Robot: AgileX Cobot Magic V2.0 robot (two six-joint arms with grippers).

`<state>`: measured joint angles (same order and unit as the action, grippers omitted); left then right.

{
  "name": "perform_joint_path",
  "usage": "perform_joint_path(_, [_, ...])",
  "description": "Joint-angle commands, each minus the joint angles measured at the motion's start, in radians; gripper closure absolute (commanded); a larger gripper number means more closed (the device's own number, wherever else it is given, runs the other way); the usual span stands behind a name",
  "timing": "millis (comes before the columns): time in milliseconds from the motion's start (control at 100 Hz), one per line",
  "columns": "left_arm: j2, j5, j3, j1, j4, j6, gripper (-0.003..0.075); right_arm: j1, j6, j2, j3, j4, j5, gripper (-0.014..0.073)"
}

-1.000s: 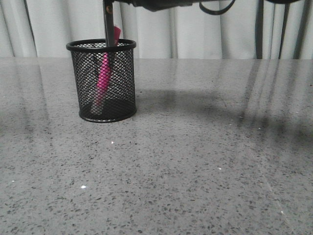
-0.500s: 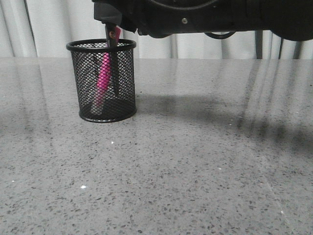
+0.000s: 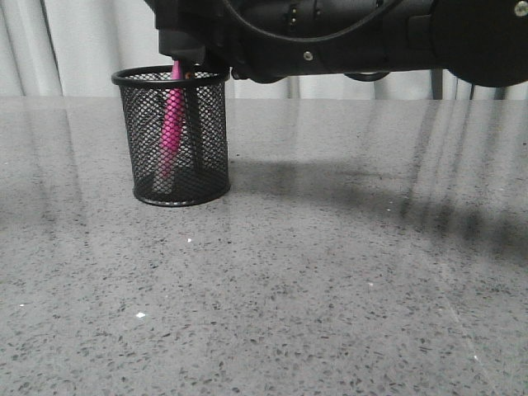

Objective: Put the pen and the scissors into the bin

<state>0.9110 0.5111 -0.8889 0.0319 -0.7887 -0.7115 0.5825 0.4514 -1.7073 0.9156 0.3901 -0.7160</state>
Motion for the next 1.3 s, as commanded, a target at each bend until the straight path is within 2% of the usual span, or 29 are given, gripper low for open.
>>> perform_joint_path(0, [-0.014,-0.043,-0.026,0.002,-0.035,0.011,0.0335,-0.001,-0.012,0.041,0.02,-0.002,-0.065,0.0669])
perform_joint_path(80, [-0.014,-0.043,-0.026,0.002,-0.035,0.011,0.0335,-0.001,-0.012,0.041,0.02,0.028,-0.079,0.0642])
perform_joint_path(150, [-0.014,-0.043,-0.026,0.002,-0.035,0.011,0.0335,-0.001,-0.012,0.041,0.02,0.044,-0.092,0.0578])
perform_joint_path(340, [-0.014,-0.043,-0.026,0.002,-0.035,0.011,0.0335,-0.002,-0.012,0.041,0.02,0.044,-0.108,0.028])
perform_joint_path(410, [-0.014,-0.043,-0.026,0.002,-0.035,0.011,0.0335,-0.007,-0.012,0.045,0.02,0.044,-0.151,0.0242])
perform_joint_path(510, [-0.014,-0.043,-0.026,0.002,-0.035,0.011,0.0335,-0.02,-0.012,0.069,0.02,0.044,-0.201,0.0244])
perform_joint_path(710, [-0.014,-0.043,-0.026,0.002,-0.035,0.011,0.0335,-0.087,-0.012,0.176,0.02,0.044,-0.188,0.0263])
perform_joint_path(800, [-0.014,-0.043,-0.026,0.002,-0.035,0.011,0.0335,-0.128,-0.012,0.255,0.02,0.044,-0.112,0.036])
perform_joint_path(900, [-0.014,-0.043,-0.026,0.002,-0.035,0.011,0.0345,-0.174,-0.012,0.354,0.02,0.043,0.05,0.0538])
perform_joint_path(980, [-0.014,-0.043,-0.026,0.002,-0.035,0.011,0.043,-0.208,-0.012,0.441,0.02,0.043,0.214,0.0671])
perform_joint_path(1080, [-0.014,-0.035,-0.026,0.002,-0.035,0.011,0.0615,-0.253,-0.012,0.535,0.018,0.043,0.445,0.0662])
perform_joint_path(1140, [-0.017,-0.026,-0.026,0.002,-0.031,-0.003,0.0744,-0.294,-0.012,0.589,-0.002,0.043,0.514,0.0662])
perform_joint_path(1290, [-0.07,-0.078,0.014,0.002,-0.022,-0.023,0.0742,-0.42,-0.012,0.761,-0.126,0.043,0.498,0.0662])
